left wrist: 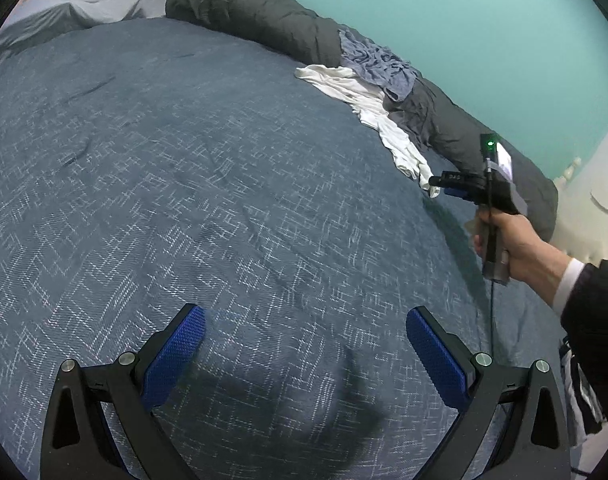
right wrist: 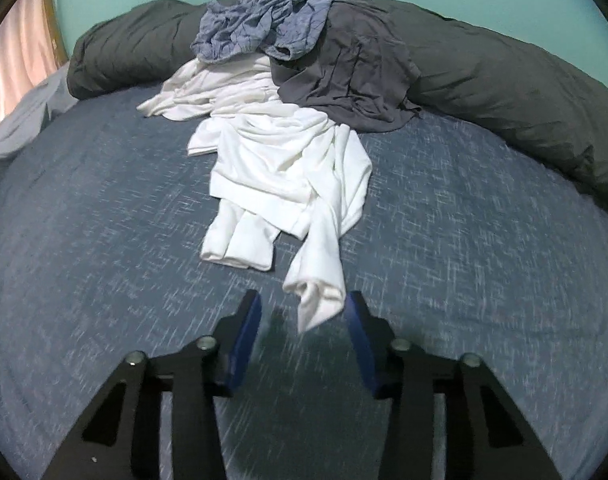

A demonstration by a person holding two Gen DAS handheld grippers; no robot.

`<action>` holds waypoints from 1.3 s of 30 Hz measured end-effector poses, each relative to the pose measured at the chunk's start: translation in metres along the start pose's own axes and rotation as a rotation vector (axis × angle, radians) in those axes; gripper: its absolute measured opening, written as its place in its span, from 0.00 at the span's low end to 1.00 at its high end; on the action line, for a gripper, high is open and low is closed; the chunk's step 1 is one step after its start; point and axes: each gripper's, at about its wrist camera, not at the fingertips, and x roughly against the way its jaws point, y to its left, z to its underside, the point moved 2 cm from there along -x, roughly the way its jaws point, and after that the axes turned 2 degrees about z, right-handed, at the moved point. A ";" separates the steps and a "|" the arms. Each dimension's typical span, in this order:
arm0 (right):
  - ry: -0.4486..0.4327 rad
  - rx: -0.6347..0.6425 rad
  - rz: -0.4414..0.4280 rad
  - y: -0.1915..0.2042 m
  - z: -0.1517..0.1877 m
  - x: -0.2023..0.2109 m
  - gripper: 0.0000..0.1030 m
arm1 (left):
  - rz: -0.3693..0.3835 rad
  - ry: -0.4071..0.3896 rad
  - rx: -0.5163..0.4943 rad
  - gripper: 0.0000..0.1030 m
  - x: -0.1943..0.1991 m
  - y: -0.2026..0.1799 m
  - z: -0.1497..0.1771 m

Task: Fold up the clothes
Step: 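Move the right tool to the white garment and close on its end, then pull the white garment out of the pile with the right tool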

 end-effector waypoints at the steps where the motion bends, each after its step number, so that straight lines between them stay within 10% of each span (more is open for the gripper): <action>1: 0.000 0.002 0.008 0.001 -0.001 -0.004 0.36 | 0.000 0.000 0.001 1.00 0.000 0.001 0.000; 8: -0.005 -0.020 0.023 -0.003 -0.006 -0.023 0.08 | -0.015 0.016 0.004 1.00 -0.005 0.007 0.000; 23: -0.163 0.114 -0.186 0.024 0.028 0.097 0.05 | -0.040 0.014 -0.014 1.00 0.006 0.001 -0.007; 39: -0.075 0.165 -0.429 0.044 0.205 0.251 0.05 | -0.027 0.000 -0.008 1.00 0.015 -0.002 -0.013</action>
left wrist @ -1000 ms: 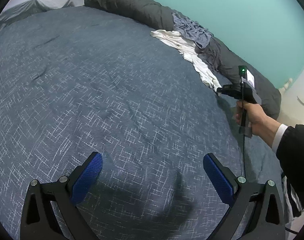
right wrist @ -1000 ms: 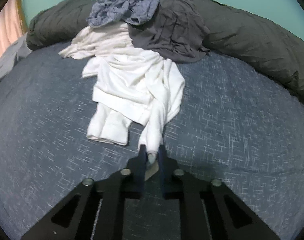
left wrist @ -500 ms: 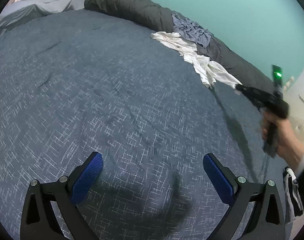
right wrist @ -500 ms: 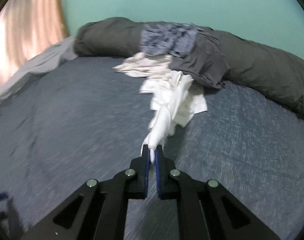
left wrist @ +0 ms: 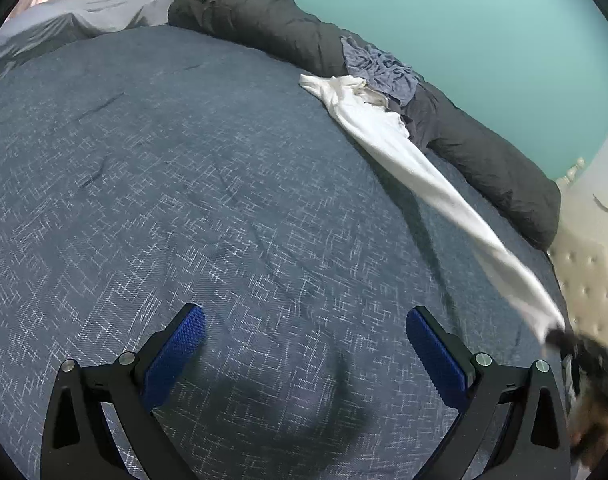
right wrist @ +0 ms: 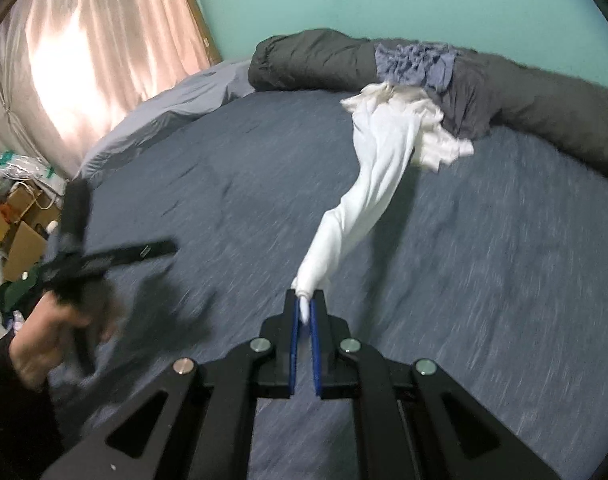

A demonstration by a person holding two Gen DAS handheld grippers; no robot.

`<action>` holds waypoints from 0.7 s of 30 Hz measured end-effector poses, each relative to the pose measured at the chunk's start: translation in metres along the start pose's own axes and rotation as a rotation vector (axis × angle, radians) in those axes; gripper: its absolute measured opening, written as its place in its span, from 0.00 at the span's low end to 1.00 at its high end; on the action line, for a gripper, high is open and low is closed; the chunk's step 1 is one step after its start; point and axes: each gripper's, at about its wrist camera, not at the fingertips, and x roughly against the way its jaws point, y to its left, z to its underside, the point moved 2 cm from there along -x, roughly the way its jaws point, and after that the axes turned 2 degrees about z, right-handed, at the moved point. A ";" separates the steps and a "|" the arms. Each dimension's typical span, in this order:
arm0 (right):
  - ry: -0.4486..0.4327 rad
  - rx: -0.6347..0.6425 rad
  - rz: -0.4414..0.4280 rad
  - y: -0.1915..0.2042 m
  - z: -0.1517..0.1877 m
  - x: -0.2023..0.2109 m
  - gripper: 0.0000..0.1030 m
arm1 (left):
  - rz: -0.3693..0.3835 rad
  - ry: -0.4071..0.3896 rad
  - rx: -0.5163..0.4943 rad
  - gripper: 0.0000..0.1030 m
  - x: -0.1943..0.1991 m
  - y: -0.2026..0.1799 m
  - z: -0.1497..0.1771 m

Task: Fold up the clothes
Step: 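Pull the white garment out of the pile with the right tool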

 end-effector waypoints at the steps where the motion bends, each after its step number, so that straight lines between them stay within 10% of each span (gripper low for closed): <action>1: 0.012 -0.012 -0.004 0.002 0.009 0.004 0.05 | 0.002 0.003 0.002 1.00 -0.001 0.000 0.000; 11: 0.049 -0.137 0.229 -0.051 -0.013 -0.026 0.11 | 0.008 0.013 0.008 1.00 -0.004 0.002 0.001; 15: 0.019 -0.189 0.206 -0.068 -0.045 -0.052 0.52 | 0.008 0.018 0.005 1.00 -0.006 0.002 0.003; 21: 0.069 -0.227 0.183 -0.090 -0.086 -0.130 0.57 | 0.010 0.028 -0.008 1.00 -0.009 -0.002 0.008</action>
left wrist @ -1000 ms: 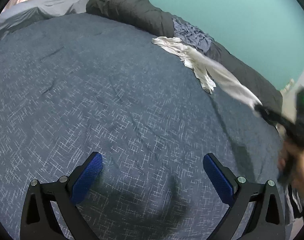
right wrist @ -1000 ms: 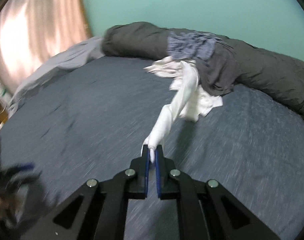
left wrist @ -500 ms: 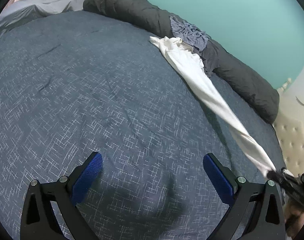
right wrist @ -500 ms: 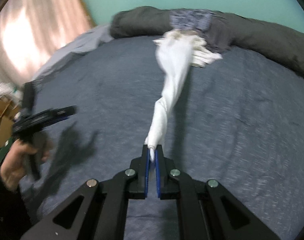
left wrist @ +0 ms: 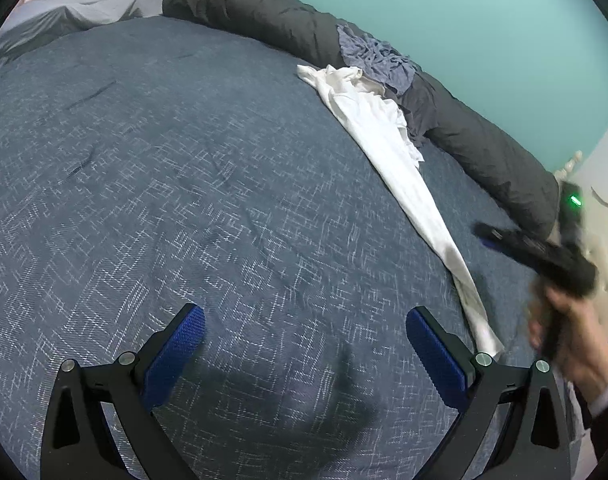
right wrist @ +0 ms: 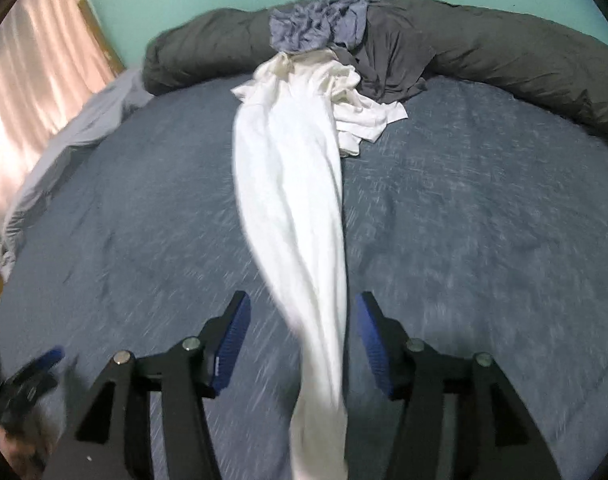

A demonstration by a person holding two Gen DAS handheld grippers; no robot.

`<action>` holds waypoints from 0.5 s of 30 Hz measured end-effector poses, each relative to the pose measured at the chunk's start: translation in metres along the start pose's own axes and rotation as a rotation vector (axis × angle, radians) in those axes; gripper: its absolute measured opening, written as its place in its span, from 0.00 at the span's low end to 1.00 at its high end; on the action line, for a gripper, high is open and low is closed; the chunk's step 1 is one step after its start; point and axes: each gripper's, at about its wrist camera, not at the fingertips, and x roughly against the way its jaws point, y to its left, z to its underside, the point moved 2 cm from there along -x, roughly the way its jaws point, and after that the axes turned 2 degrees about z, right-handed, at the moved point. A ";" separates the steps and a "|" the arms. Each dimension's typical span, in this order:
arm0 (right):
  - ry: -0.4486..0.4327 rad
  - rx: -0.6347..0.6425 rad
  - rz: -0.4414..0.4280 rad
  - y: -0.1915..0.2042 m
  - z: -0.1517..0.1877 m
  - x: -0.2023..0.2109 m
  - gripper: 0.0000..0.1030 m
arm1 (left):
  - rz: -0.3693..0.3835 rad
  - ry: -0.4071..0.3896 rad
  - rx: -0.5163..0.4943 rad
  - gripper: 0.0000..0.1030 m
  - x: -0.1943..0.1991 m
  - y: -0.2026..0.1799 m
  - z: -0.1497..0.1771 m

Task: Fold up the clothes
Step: 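Pull the white garment out of the pile with the right tool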

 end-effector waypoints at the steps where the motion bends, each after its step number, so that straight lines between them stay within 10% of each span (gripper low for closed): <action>1: 0.003 -0.006 0.009 -0.001 -0.005 -0.011 0.58 | 0.000 0.002 -0.001 1.00 -0.001 0.000 0.000; 9: 0.057 -0.013 0.054 -0.003 -0.008 -0.063 0.55 | 0.002 0.010 -0.001 1.00 -0.002 0.001 0.002; 13: 0.048 0.004 0.057 0.001 -0.003 -0.061 0.09 | 0.001 0.011 -0.003 1.00 -0.002 0.000 0.002; 15: 0.015 0.036 0.042 0.010 -0.001 -0.051 0.06 | 0.001 0.012 -0.003 1.00 -0.002 0.000 0.002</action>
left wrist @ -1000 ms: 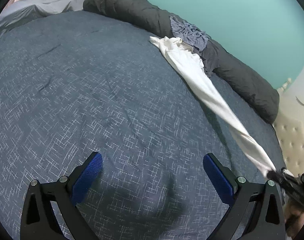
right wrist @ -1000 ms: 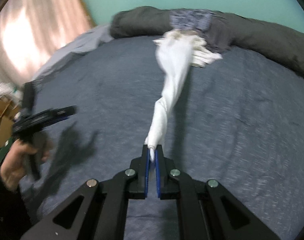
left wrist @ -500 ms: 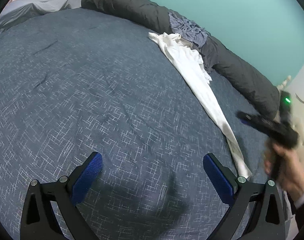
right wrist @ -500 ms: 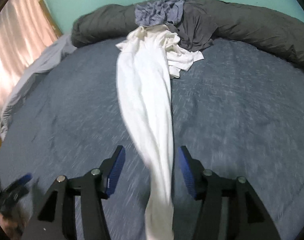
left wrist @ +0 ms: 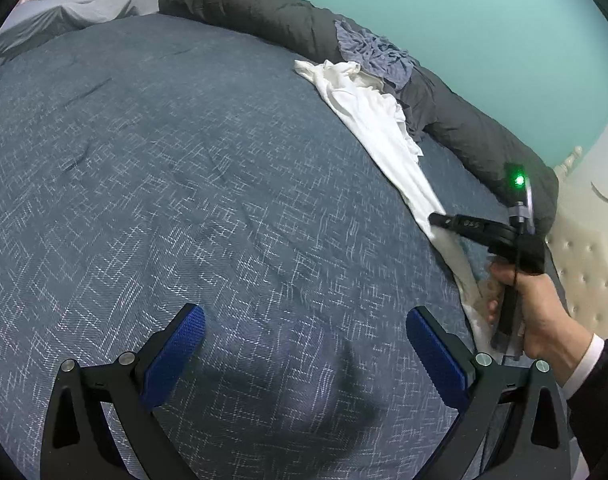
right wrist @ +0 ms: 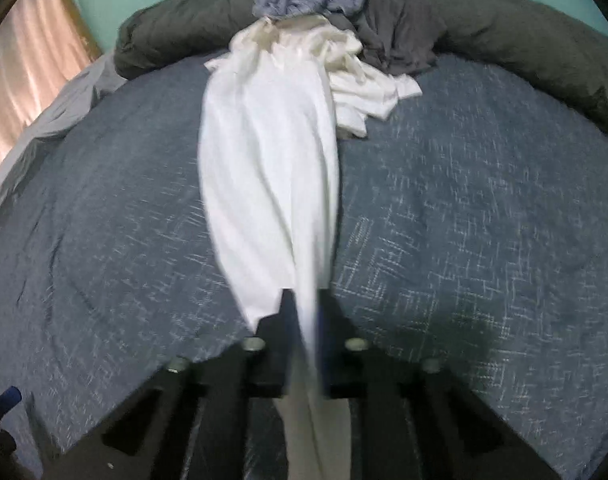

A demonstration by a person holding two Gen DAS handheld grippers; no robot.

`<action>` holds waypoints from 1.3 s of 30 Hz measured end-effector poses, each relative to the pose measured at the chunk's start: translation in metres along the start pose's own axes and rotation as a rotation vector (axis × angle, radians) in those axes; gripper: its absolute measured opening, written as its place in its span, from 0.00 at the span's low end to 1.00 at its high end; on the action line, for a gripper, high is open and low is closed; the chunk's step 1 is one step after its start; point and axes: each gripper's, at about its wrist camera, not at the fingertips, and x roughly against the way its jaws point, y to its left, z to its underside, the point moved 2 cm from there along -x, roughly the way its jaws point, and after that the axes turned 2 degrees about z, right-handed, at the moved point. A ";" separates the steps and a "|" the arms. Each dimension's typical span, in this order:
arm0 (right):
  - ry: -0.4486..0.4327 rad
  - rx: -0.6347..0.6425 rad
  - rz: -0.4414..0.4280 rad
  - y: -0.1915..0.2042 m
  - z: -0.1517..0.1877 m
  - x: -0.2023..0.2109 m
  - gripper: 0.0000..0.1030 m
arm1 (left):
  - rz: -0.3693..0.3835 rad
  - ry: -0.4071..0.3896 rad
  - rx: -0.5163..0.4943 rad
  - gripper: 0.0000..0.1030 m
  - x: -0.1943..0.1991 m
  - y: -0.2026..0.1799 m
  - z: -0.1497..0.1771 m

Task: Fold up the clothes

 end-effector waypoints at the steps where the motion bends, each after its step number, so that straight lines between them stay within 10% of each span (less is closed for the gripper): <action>1: -0.016 0.016 -0.009 0.004 0.001 0.006 0.06 | 0.001 0.000 0.002 1.00 0.000 0.000 0.000; 13: -0.112 0.089 -0.205 0.033 0.070 0.140 0.05 | 0.016 -0.018 0.015 1.00 0.009 0.001 -0.006; 24: -0.017 0.048 -0.167 -0.023 0.186 0.249 0.05 | 0.032 -0.029 -0.006 1.00 0.018 -0.010 -0.007; 33: 0.039 -0.028 0.246 -0.073 0.167 0.233 0.10 | 0.028 -0.031 -0.011 1.00 0.016 -0.012 -0.006; 39: -0.059 0.035 0.123 -0.028 0.120 0.198 0.44 | 0.024 -0.022 -0.011 1.00 0.013 -0.010 -0.003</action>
